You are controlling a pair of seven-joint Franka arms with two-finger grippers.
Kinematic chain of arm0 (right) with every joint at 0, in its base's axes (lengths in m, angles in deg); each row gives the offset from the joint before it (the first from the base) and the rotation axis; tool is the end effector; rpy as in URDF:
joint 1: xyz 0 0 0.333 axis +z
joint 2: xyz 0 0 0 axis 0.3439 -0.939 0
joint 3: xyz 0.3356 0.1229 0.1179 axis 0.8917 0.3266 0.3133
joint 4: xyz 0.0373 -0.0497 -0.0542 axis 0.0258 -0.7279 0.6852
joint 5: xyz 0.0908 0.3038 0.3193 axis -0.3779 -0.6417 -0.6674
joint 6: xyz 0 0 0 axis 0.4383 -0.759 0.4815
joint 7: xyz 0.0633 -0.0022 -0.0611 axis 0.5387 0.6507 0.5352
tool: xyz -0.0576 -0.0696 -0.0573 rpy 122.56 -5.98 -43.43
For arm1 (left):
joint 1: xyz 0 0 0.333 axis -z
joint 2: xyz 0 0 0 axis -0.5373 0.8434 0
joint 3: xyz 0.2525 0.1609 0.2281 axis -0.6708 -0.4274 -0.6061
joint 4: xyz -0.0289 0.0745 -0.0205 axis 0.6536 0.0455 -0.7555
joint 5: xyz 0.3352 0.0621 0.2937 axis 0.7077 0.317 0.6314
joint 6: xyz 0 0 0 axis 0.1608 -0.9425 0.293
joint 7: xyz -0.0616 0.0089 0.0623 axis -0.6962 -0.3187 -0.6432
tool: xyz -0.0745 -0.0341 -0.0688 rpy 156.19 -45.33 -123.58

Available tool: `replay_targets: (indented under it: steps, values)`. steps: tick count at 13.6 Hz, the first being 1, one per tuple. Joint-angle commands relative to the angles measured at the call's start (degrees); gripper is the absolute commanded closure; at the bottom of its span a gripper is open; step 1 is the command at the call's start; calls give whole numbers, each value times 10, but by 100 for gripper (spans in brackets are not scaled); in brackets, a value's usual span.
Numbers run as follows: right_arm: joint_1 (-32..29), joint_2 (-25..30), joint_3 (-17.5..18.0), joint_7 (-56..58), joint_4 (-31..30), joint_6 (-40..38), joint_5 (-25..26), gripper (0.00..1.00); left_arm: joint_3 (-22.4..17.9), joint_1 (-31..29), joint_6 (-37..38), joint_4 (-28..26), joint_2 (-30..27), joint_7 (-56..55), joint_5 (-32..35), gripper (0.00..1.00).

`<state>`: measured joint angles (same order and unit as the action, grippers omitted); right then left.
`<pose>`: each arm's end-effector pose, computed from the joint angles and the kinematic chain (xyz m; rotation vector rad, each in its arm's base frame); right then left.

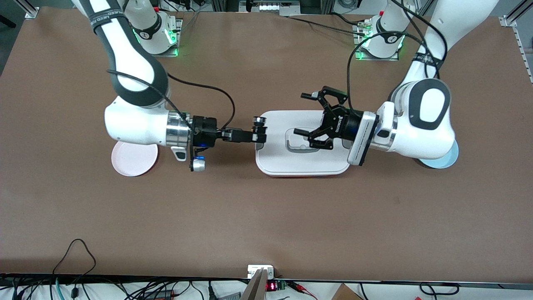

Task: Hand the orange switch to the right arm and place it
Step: 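Open the left gripper and pull back while the right gripper withdraws, then lower the switch onto the white plate with the right gripper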

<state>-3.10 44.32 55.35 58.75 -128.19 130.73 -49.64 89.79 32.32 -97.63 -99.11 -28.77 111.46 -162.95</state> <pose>0.7014 0.3745 0.4620 -1.8876 0.3035 0.2938 0.6911 -0.2822 0.4908 1.4412 -0.7673 0.3864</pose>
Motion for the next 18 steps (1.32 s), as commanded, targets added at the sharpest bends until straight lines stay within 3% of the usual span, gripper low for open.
replay_targets:
  steps: [1,5,8,11,15,18]
  values:
    - [-29,-4,6,-16,31,-74,93,100,-2,-10,17,-5,-33,-86,58,0]
    - [-65,-3,5,-16,71,-188,276,100,-3,-10,59,17,-70,-285,214,0]
    - [-91,0,5,-9,103,-265,434,100,-3,-21,132,84,-69,-423,388,0]
    - [-107,17,5,25,119,-316,559,100,-1,-21,192,125,-69,-531,555,0]
    - [-138,19,5,146,117,-332,679,100,-4,-21,221,127,-69,-632,717,0]
    - [-147,60,4,196,21,-236,754,100,-1,-19,214,127,-69,-740,840,0]
